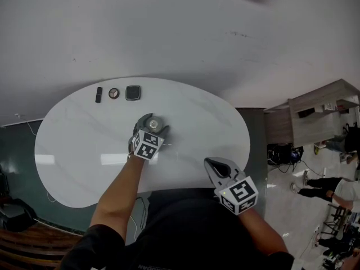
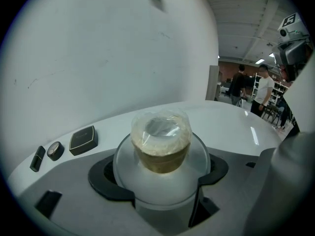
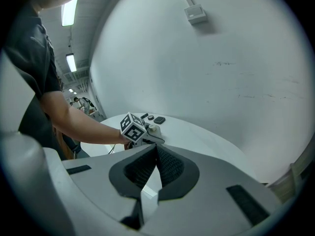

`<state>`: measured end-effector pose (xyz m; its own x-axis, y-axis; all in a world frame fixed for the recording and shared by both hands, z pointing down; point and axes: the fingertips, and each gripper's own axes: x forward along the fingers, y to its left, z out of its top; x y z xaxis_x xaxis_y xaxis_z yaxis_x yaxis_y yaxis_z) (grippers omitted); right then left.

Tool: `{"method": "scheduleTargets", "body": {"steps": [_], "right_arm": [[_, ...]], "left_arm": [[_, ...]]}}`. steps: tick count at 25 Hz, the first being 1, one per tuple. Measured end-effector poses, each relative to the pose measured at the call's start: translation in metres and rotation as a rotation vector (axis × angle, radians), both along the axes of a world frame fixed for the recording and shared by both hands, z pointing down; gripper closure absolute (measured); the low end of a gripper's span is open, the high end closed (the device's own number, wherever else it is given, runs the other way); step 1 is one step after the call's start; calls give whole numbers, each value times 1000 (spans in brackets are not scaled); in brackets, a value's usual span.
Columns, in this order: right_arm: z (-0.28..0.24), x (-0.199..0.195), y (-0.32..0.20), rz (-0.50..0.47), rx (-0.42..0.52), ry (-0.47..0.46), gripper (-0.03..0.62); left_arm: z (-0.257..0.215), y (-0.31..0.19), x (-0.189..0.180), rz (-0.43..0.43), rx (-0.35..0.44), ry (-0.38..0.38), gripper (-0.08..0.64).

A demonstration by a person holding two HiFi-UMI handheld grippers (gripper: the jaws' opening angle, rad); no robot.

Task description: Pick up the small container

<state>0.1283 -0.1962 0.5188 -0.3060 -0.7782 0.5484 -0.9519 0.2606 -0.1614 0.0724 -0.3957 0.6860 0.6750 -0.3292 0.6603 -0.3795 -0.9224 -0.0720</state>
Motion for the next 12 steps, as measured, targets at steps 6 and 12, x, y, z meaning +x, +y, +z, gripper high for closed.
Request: {"method": "scheduleTargets", "body": {"steps": [6, 12], "right_arm": [[2, 9, 2, 19, -2, -22, 597], [-3, 3, 0, -2, 19, -30, 597]], "left_arm": [[0, 0, 5, 12, -4, -8, 216], [-1, 4, -2, 2, -39, -44, 216]]}}
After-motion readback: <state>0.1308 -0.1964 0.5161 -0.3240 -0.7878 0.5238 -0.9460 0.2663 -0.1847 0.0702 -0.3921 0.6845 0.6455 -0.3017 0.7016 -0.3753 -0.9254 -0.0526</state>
